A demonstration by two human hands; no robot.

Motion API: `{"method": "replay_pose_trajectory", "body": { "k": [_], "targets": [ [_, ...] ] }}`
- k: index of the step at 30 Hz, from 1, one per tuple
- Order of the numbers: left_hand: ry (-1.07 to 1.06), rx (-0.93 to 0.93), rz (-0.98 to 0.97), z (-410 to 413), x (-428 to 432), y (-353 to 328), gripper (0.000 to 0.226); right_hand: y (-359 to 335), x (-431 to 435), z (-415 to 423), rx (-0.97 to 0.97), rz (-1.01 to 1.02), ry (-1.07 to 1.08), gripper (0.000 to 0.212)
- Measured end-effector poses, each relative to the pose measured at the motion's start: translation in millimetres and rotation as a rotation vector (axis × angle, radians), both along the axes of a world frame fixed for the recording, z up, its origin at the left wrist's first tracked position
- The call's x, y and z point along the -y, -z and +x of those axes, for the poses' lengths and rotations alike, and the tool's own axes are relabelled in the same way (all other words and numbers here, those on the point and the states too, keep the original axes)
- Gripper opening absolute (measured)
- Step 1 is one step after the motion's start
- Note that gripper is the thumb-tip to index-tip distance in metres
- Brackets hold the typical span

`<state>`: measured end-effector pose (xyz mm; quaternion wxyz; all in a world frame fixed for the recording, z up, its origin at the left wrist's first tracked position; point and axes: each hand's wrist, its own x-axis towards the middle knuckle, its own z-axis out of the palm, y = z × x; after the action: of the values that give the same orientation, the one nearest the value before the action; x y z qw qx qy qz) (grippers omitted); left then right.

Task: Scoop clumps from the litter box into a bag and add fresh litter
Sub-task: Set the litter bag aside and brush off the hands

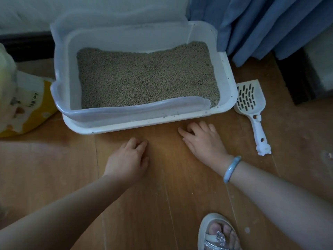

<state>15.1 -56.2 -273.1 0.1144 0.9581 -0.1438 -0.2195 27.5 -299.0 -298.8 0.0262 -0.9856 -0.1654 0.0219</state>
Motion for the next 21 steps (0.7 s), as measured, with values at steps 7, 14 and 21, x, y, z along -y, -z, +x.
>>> {"method": "replay_pose_trajectory", "body": {
  "k": [7, 14, 21],
  "targets": [
    [-0.029, -0.020, -0.017, -2, 2, 2, 0.059, 5, -1, 5, 0.101, 0.060, -0.101, 0.015],
    [-0.120, -0.056, -0.188, 0, 3, 1, 0.047, 3, -12, 14, 0.074, 0.030, -0.119, 0.011],
    [-0.989, -0.568, -0.915, 6, 22, -5, 0.020, 1, -23, 11, -0.018, 0.033, -0.019, 0.021]
  ]
}}
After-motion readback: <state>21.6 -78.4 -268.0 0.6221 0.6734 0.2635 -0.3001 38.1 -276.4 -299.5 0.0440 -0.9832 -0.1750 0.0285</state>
